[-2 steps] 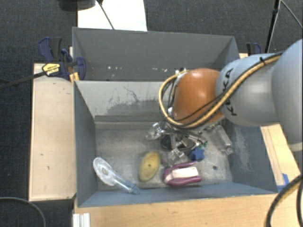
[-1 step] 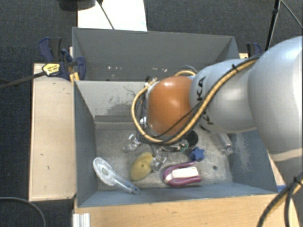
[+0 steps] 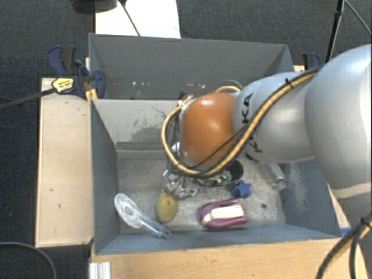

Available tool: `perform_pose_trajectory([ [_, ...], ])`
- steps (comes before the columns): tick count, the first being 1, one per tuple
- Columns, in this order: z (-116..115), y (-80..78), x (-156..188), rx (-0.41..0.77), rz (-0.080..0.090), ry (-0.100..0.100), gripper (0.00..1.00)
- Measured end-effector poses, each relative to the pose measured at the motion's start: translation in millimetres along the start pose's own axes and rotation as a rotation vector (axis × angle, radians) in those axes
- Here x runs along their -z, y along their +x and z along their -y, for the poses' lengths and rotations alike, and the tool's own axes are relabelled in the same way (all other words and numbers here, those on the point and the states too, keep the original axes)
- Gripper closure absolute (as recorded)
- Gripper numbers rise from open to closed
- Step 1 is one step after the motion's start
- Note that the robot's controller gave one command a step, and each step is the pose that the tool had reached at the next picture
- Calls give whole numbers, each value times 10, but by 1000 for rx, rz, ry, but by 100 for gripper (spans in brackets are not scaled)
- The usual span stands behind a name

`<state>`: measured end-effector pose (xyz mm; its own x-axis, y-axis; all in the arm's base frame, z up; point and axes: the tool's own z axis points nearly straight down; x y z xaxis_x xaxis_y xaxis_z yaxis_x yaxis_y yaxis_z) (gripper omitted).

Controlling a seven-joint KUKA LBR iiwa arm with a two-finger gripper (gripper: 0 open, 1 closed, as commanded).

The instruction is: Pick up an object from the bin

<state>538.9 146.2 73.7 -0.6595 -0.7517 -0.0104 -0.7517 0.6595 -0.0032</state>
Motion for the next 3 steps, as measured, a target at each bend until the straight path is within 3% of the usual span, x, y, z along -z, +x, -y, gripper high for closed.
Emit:
perform_pose_trajectory([
  [1,-123,-11,277,143,-5,-2,100],
  [2,-110,-52,438,375,-4,-3,100],
  [3,-259,-111,1478,373,-1,1,100],
])
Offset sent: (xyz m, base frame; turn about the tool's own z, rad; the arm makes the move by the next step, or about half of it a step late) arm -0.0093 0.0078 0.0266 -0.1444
